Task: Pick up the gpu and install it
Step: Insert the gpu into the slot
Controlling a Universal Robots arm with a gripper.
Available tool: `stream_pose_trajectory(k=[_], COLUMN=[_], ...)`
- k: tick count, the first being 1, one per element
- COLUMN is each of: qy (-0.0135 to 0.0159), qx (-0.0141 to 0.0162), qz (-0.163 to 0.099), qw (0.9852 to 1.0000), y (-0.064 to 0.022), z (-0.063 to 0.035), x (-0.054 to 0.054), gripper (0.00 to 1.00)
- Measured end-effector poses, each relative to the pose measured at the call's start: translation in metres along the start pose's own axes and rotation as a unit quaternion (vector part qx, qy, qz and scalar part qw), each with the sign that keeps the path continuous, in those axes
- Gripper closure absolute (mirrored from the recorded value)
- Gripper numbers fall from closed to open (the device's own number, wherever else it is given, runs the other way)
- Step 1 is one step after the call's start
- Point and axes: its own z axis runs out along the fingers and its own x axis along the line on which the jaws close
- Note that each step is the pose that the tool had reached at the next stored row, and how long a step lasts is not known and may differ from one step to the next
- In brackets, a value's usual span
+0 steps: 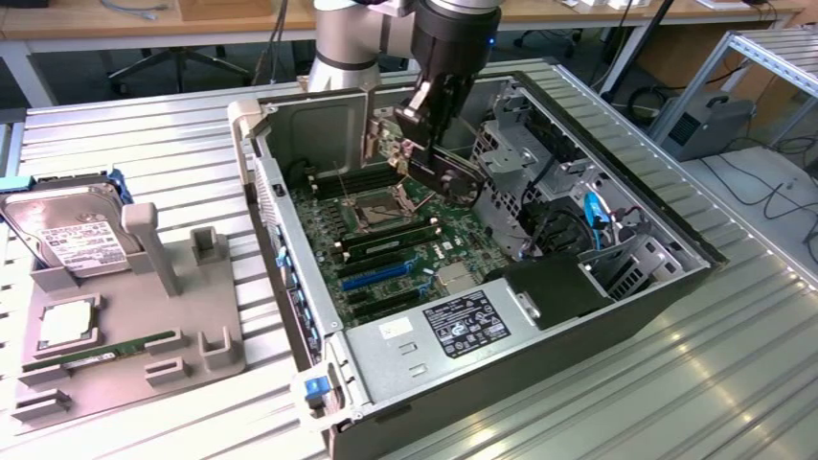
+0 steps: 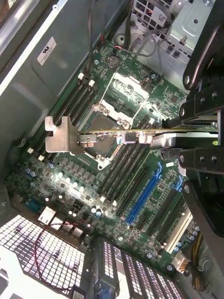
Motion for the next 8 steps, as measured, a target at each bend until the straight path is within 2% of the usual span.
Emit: stream_pose_trajectory(k=[8], qy=[0.0000], qx=[-0.0004], qz=[-0.018], qw=[0.9998], y=[0.0000], z=[0.0000], x=[0.0000], gripper=[0.73])
